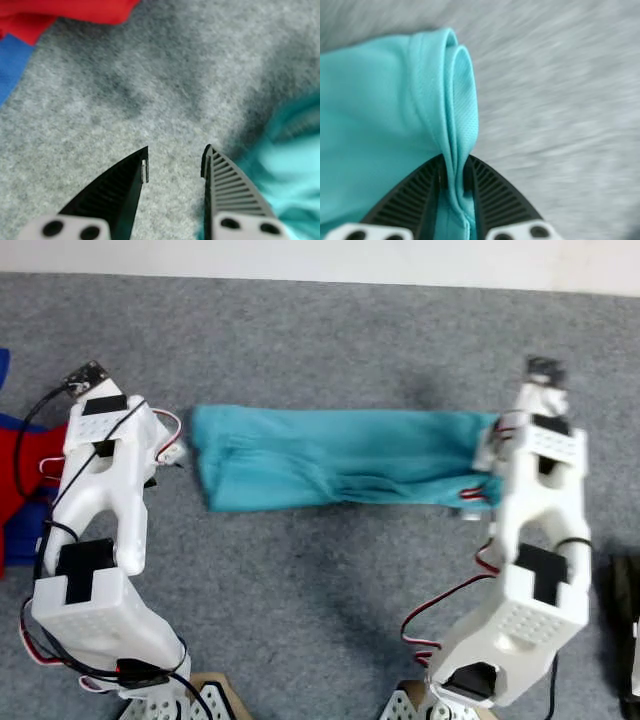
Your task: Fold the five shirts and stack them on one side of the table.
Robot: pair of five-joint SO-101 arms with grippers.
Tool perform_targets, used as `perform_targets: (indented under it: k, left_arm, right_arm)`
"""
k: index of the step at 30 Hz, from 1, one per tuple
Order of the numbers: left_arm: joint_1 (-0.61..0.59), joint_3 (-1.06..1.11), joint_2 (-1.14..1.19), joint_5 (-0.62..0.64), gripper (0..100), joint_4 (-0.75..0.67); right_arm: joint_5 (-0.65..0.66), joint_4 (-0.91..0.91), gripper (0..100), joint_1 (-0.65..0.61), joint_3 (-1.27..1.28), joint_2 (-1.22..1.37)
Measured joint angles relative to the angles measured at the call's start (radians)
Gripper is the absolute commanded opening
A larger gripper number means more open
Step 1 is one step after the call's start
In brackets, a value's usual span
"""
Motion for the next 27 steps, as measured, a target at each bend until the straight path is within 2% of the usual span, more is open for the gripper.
perform_targets:
  k: [4, 9, 14, 22, 27]
  left_arm:
    - [0.000, 0.000, 0.000, 0.000, 19, -0.003]
    - [-0.029, 0.000, 0.000, 0.000, 19, -0.028]
    - [-0.071, 0.000, 0.000, 0.000, 19, -0.043]
    - [-0.097, 0.000, 0.000, 0.000, 19, -0.046]
    - [-0.104, 0.000, 0.000, 0.000, 19, -0.063]
  right_arm:
    - [0.014, 0.048, 0.6, 0.032, -0.101, 0.002]
    - [0.014, 0.203, 0.6, -0.068, -0.270, 0.002]
    - [-0.020, 0.307, 0.6, -0.302, -0.396, 0.002]
    - [-0.060, 0.304, 0.6, -0.701, -0.440, 0.002]
    - [-0.060, 0.275, 0.6, -0.856, -0.440, 0.002]
